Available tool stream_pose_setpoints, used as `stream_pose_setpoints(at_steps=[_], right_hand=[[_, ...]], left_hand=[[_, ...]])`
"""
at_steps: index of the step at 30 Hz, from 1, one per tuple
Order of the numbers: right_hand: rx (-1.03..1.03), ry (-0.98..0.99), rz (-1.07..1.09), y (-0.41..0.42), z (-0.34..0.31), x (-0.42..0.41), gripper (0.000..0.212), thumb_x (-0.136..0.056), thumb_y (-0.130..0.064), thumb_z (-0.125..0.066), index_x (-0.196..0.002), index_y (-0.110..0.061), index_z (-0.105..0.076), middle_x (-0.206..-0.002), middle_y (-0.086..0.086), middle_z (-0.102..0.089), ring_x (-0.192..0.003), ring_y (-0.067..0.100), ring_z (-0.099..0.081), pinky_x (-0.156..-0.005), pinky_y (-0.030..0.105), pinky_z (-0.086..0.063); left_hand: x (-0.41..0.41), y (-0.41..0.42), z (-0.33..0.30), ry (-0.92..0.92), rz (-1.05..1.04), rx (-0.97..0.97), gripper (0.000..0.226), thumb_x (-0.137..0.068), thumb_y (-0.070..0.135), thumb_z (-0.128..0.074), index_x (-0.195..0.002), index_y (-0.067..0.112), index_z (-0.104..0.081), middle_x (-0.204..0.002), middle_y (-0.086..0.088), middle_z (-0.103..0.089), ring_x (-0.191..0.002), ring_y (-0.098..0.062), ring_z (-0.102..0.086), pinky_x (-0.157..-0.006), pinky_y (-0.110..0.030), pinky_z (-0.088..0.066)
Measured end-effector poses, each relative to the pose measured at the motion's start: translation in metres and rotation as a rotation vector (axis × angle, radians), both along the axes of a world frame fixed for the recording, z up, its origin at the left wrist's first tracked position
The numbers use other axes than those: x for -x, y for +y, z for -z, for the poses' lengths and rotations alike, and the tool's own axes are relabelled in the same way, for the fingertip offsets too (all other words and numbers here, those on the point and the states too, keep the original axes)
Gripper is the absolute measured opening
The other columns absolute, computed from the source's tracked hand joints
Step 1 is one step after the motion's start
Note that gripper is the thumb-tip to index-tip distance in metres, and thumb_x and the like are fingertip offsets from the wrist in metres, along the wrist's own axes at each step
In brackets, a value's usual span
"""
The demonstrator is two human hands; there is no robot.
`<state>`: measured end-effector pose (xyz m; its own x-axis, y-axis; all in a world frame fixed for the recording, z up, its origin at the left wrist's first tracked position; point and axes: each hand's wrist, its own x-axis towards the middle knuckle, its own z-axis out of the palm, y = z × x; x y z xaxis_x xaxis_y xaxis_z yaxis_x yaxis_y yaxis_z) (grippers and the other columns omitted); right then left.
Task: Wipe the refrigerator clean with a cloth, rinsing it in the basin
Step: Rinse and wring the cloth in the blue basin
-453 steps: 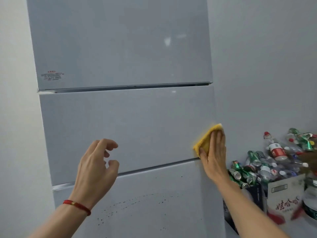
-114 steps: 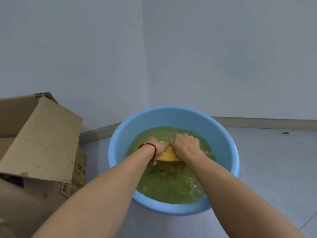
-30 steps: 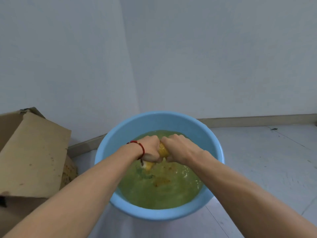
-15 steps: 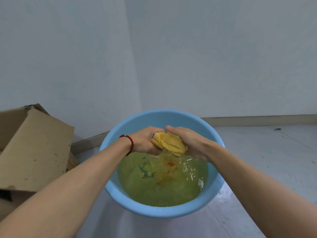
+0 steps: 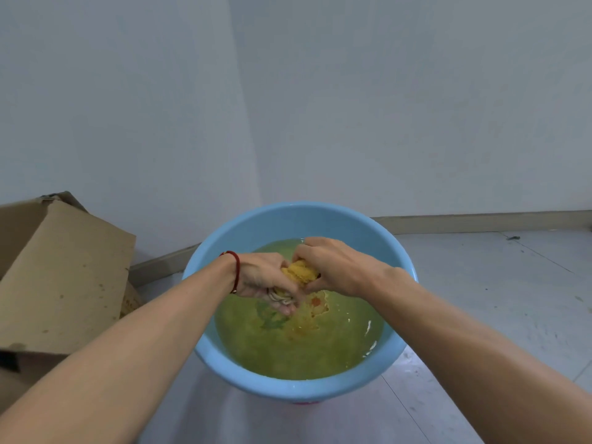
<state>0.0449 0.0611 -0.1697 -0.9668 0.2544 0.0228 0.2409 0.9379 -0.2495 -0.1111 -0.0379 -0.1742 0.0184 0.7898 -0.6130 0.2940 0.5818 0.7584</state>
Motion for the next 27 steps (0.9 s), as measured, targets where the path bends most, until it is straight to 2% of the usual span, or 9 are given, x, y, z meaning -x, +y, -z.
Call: stream_pose_setpoints(at_steps=[3,7,11,14,16,18,20,24,27], right_hand=[[0.09,-0.002,0.028,-0.003,-0.009,0.001,0.054,-0.08,-0.033,-0.087,-0.124,-0.017,-0.059,-0.114,-0.002,-0.052,-0.105,0.018,-0.052,-0.087,0.032,-0.044],[0.878,0.216,0.295,0.011,-0.013,-0.014,0.059,-0.075,-0.049,-0.085,-0.12,-0.016,-0.066,-0.112,0.003,-0.068,-0.097,0.014,-0.065,-0.091,0.036,-0.052],[1.55,0.14,0.314,0.014,0.012,-0.01,0.082,-0.085,-0.071,-0.067,-0.137,-0.008,-0.061,-0.13,0.018,-0.07,-0.116,0.03,-0.068,-0.093,0.052,-0.059],[1.805,-0.013,0.262,0.003,0.019,-0.006,0.076,-0.087,-0.052,-0.068,-0.143,-0.002,-0.053,-0.128,0.03,-0.066,-0.113,0.041,-0.07,-0.077,0.042,-0.064],[1.601,-0.119,0.23,-0.005,0.014,-0.003,0.052,-0.091,-0.034,-0.075,-0.126,0.0,-0.058,-0.109,0.022,-0.074,-0.087,0.028,-0.075,-0.062,0.028,-0.06],[1.074,-0.171,0.253,-0.01,0.011,0.003,0.018,-0.088,-0.02,-0.08,-0.09,-0.007,-0.067,-0.077,0.009,-0.072,-0.058,0.018,-0.062,-0.053,0.028,-0.052],[0.493,-0.203,0.275,-0.012,0.013,0.011,0.017,-0.081,-0.018,-0.077,-0.072,-0.012,-0.064,-0.065,0.006,-0.069,-0.051,0.019,-0.058,-0.056,0.032,-0.052],[0.026,-0.184,0.209,-0.021,0.015,0.017,0.014,-0.083,-0.018,-0.076,-0.089,-0.016,-0.064,-0.081,0.002,-0.065,-0.069,0.025,-0.062,-0.062,0.035,-0.051],[-0.225,-0.132,0.115,-0.024,0.01,0.017,0.014,-0.09,-0.006,-0.066,-0.093,-0.012,-0.054,-0.095,0.008,-0.07,-0.076,0.032,-0.063,-0.063,0.036,-0.041]], left_hand=[[-0.003,0.005,-0.002,0.15,-0.034,-0.035,0.03,-0.073,-0.011,-0.073,-0.098,0.003,-0.065,-0.076,-0.016,-0.063,-0.071,-0.027,-0.065,-0.075,-0.034,-0.06],[-0.005,0.009,-0.019,0.76,0.13,-0.34,0.024,-0.07,0.006,-0.078,-0.085,0.022,-0.068,-0.061,0.007,-0.059,-0.056,-0.011,-0.056,-0.055,-0.022,-0.044],[-0.007,0.007,-0.021,0.873,0.196,-0.746,0.018,-0.076,0.016,-0.077,-0.078,0.03,-0.066,-0.073,0.008,-0.062,-0.068,-0.014,-0.057,-0.064,-0.027,-0.044],[-0.002,0.009,-0.004,1.021,0.232,-0.949,0.016,-0.078,0.009,-0.075,-0.086,0.019,-0.066,-0.082,0.002,-0.062,-0.071,-0.018,-0.055,-0.062,-0.032,-0.041],[0.005,0.008,0.005,1.13,0.287,-1.012,0.012,-0.082,0.006,-0.072,-0.086,0.015,-0.065,-0.081,-0.001,-0.058,-0.066,-0.019,-0.052,-0.057,-0.03,-0.037],[0.009,0.005,0.012,1.193,0.35,-0.895,0.008,-0.084,0.009,-0.069,-0.086,0.015,-0.064,-0.08,-0.001,-0.06,-0.068,-0.022,-0.056,-0.057,-0.033,-0.042],[0.005,0.004,0.018,1.186,0.374,-0.647,0.006,-0.082,0.011,-0.067,-0.079,0.016,-0.064,-0.075,0.0,-0.063,-0.069,-0.022,-0.059,-0.059,-0.036,-0.049],[-0.007,0.01,0.015,1.003,0.231,-0.202,0.016,-0.075,0.016,-0.074,-0.066,0.011,-0.063,-0.061,-0.003,-0.06,-0.054,-0.02,-0.056,-0.048,-0.029,-0.046],[-0.007,0.01,0.009,0.538,0.099,0.019,0.022,-0.076,0.011,-0.076,-0.063,0.012,-0.058,-0.054,-0.003,-0.052,-0.043,-0.016,-0.041,-0.043,-0.025,-0.033]])
